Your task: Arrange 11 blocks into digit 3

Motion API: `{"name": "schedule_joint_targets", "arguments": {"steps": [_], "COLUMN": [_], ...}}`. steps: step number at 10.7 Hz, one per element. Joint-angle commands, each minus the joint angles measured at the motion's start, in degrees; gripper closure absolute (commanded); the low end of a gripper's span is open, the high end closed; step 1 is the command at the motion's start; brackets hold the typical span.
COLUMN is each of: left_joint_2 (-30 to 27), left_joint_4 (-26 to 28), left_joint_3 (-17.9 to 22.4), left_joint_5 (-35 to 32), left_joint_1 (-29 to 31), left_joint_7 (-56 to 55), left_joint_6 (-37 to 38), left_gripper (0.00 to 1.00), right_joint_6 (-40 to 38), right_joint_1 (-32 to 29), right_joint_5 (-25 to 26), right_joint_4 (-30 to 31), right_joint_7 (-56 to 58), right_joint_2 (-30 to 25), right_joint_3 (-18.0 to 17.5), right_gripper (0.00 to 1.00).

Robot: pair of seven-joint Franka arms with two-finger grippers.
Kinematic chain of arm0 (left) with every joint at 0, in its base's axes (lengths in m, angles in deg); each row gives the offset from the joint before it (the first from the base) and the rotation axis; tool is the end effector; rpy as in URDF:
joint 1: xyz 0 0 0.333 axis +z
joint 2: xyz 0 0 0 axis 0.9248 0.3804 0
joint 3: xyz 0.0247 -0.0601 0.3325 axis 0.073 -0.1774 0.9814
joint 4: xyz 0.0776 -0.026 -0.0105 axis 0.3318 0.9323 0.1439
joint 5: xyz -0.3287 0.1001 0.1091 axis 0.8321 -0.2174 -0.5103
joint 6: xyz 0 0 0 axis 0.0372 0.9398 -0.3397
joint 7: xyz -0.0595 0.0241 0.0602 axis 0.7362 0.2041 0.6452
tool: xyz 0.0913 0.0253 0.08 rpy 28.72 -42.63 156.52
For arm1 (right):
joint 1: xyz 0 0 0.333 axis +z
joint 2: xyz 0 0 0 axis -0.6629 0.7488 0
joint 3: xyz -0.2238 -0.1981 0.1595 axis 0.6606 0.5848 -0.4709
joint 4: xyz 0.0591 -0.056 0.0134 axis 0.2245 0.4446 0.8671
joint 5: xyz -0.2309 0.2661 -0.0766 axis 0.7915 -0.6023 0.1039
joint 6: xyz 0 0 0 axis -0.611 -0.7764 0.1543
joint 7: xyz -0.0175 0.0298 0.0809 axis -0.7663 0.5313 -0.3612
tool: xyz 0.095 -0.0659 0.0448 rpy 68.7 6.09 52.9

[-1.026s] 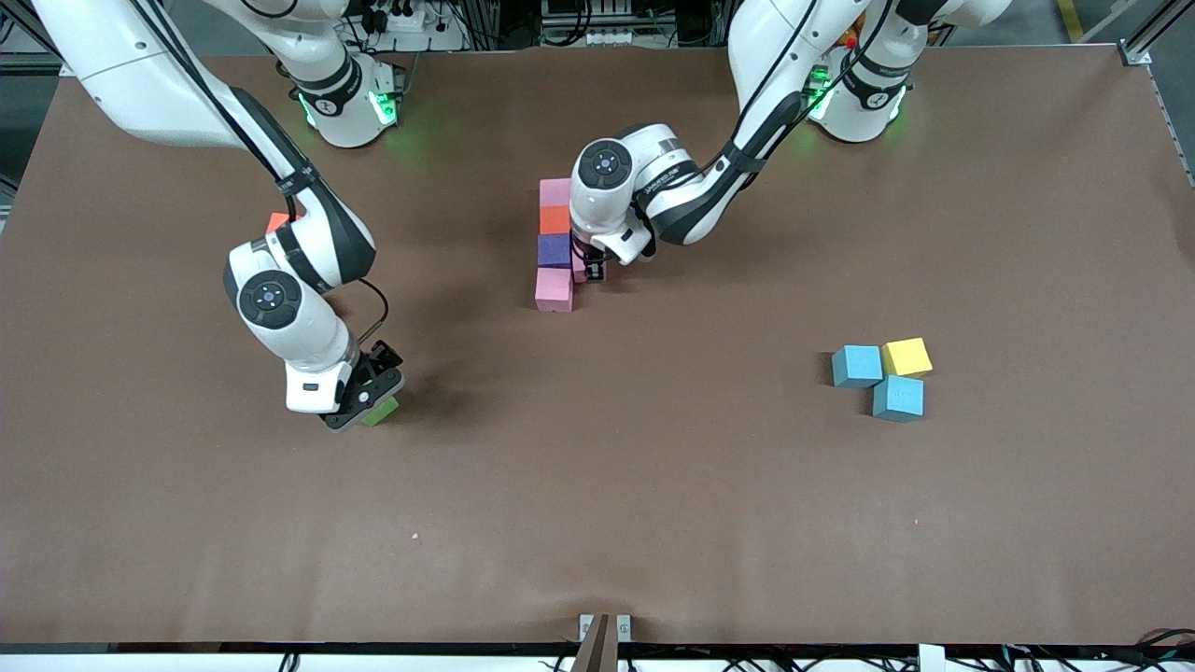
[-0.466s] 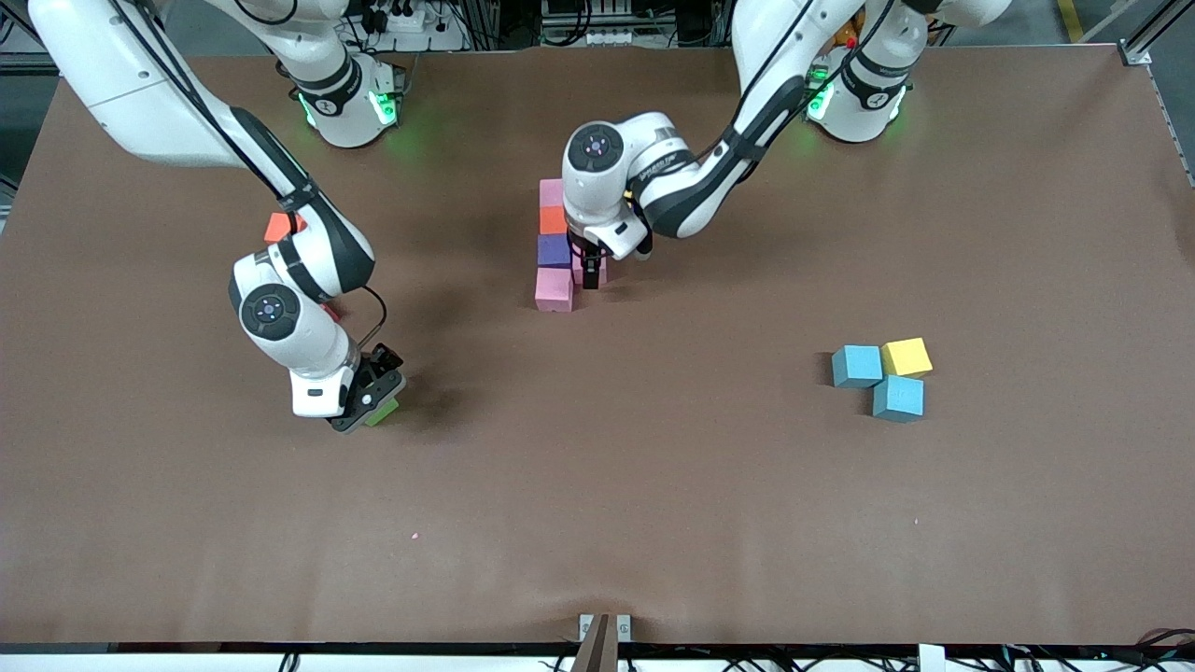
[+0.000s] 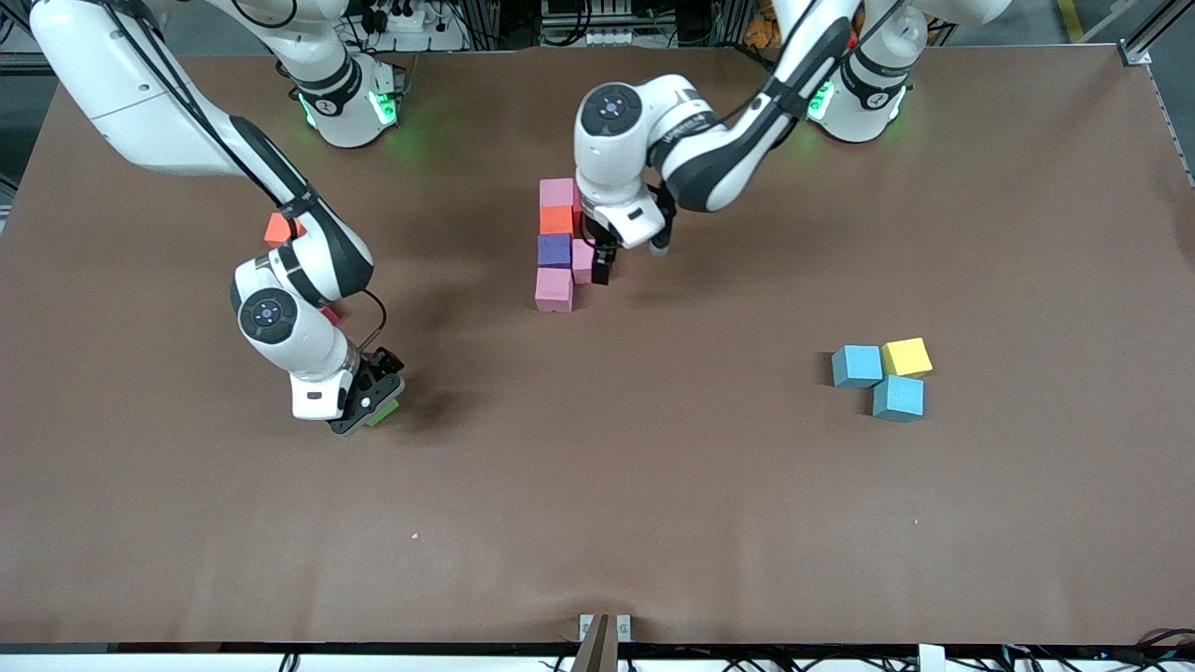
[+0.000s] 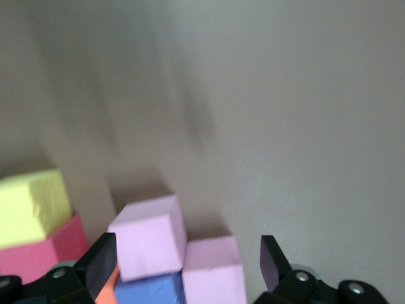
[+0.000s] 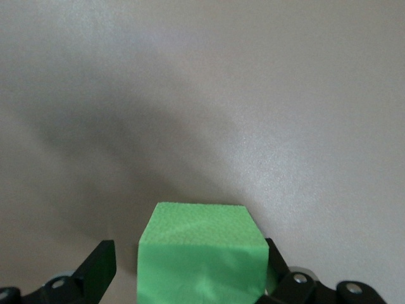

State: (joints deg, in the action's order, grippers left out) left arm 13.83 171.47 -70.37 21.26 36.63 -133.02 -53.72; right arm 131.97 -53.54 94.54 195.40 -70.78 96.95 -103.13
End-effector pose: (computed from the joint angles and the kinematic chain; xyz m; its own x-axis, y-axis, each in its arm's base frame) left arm 0.4018 -0.4821 0.3356 0.2415 0.9701 -0.0221 0.9702 -0.2409 0.0272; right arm 0.6034 0.1136 0.2162 0.7130 0.6979 0.0671 0.6966 -0.7160 0.0459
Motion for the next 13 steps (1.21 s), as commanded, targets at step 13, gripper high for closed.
{"name": "schedule_joint_targets", "arguments": {"steps": [13], "left_joint_2": [-6.0], "left_joint_4": [6.4], "left_joint_3": [-0.3], "left_joint_5": [-4.8], "left_joint_1": [26.5], "left_joint_7": [97.1], "left_joint_6": [7.6], "left_gripper": [0.0], "right_joint_6": [-2.3], "right_joint_1": [19.6], "right_joint_5": [-13.9], "right_joint_4": [0.0], "right_joint_7": [-35.1], "right_joint_2": [-5.9], "right_joint_3": [-1.1], "right_gripper": [0.69]}}
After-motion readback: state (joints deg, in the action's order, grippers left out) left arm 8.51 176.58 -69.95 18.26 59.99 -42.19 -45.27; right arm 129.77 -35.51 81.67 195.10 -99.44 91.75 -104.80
